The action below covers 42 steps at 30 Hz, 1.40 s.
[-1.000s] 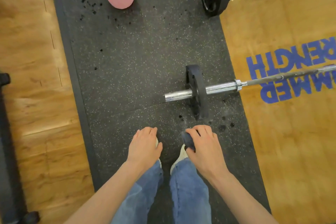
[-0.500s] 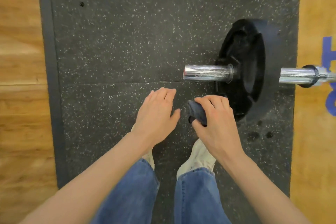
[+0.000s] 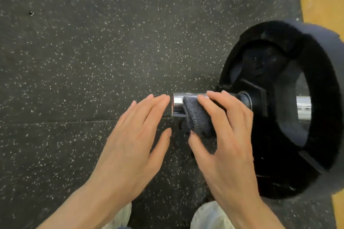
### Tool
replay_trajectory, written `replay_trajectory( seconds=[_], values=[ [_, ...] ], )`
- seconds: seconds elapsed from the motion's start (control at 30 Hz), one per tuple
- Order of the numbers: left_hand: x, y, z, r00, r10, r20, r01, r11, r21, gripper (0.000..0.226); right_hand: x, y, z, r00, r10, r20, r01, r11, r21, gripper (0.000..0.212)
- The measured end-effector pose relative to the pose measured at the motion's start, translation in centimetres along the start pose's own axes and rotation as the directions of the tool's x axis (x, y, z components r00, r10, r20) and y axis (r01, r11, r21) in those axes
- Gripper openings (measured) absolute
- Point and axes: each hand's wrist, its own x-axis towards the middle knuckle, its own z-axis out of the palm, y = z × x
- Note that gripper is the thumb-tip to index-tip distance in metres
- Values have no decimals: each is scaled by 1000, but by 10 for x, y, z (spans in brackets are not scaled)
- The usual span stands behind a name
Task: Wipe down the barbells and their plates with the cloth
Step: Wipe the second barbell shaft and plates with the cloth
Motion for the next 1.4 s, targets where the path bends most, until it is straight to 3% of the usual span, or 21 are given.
replay_trajectory(
  seconds=[0.13, 0.27, 0.43, 0.6, 0.8, 0.93, 1.1, 1.23, 1.4],
  values=[
    [0, -14, 23, 992, 33, -126, -46, 994, -102, 58, 3, 12, 34, 986, -80, -145, 79, 997, -13, 50],
    [2, -23, 44, 975, 83, -206, -115, 982, -149, 59, 2, 14, 69, 974, -164, -157, 137, 976, -172, 46],
    [-4, -22, 49, 974, 102, -202, -150, 960, -235, 61, 3, 20, 70, 972, -209, -109, 161, 927, -339, 48],
    [-2, -14, 42, 982, 93, -162, -137, 948, -286, 62, 7, 25, 73, 965, -236, -114, 177, 908, -379, 51],
    [-2, -3, 46, 984, 94, -148, -127, 964, -235, 62, 7, 33, 66, 963, -223, -153, 128, 874, -469, 51],
    [-4, 1, 50, 992, 75, -105, -102, 952, -287, 68, 2, 24, 72, 963, -125, -239, 15, 909, -416, 51],
    [-3, -7, 51, 996, 12, -91, -44, 934, -354, 73, 19, 22, 73, 948, -275, -159, 182, 879, -440, 42],
    [-4, -8, 59, 997, -25, -71, -3, 930, -368, 75, 11, 36, 52, 962, -61, -268, -54, 914, -402, 47],
    [-4, -4, 60, 993, -18, -115, -36, 892, -450, 70, 24, 21, 69, 958, -236, -163, 153, 901, -405, 41]
  ],
)
